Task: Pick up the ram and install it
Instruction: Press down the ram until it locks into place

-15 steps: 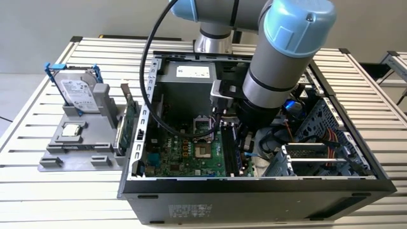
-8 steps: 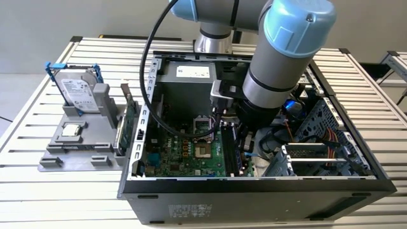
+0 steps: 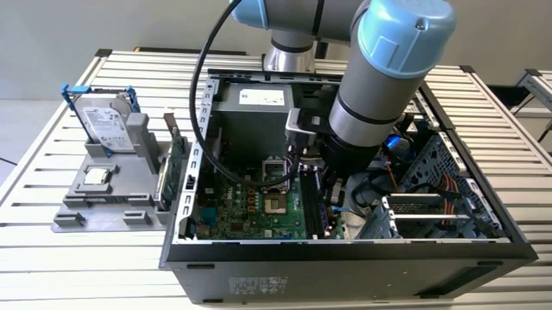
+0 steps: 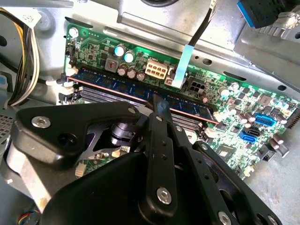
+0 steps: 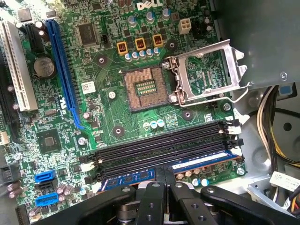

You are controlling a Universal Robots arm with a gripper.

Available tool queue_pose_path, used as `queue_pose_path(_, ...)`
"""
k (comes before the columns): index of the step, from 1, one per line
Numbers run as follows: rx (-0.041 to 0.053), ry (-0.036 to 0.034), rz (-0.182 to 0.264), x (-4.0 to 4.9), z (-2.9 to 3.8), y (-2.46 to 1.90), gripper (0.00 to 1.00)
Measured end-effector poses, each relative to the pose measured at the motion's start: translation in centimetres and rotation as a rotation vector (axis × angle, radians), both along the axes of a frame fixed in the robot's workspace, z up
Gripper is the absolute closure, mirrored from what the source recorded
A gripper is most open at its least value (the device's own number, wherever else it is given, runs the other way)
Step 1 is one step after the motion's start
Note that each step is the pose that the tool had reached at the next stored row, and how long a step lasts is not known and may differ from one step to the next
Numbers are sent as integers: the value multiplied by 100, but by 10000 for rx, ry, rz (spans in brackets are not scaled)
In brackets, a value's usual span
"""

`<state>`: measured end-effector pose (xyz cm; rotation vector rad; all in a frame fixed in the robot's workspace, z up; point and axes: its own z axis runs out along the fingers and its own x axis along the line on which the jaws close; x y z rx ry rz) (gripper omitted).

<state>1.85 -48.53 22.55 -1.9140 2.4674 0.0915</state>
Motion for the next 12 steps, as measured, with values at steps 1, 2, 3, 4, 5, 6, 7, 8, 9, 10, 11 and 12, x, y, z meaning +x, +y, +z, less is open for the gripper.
queue_pose_path(1, 0, 0, 0, 0, 0, 0, 100)
queue_pose_path(2, 1, 0, 0, 0, 0, 0, 100)
queue_pose_path(3, 0, 0, 0, 0, 0, 0, 100)
queue_pose_path(4, 1, 0, 0, 0, 0, 0, 100)
queue_pose_path(5, 1, 0, 0, 0, 0, 0, 100)
queue_pose_path(6, 0, 0, 0, 0, 0, 0, 100)
queue_pose_path(7, 1, 0, 0, 0, 0, 0, 100)
queue_pose_path(8, 1, 0, 0, 0, 0, 0, 100)
queue_pose_path(9, 1, 0, 0, 0, 0, 0, 100)
queue_pose_path(10, 0, 0, 0, 0, 0, 0, 100)
queue_pose_path(11, 1, 0, 0, 0, 0, 0, 100)
queue_pose_path(12, 1, 0, 0, 0, 0, 0, 100)
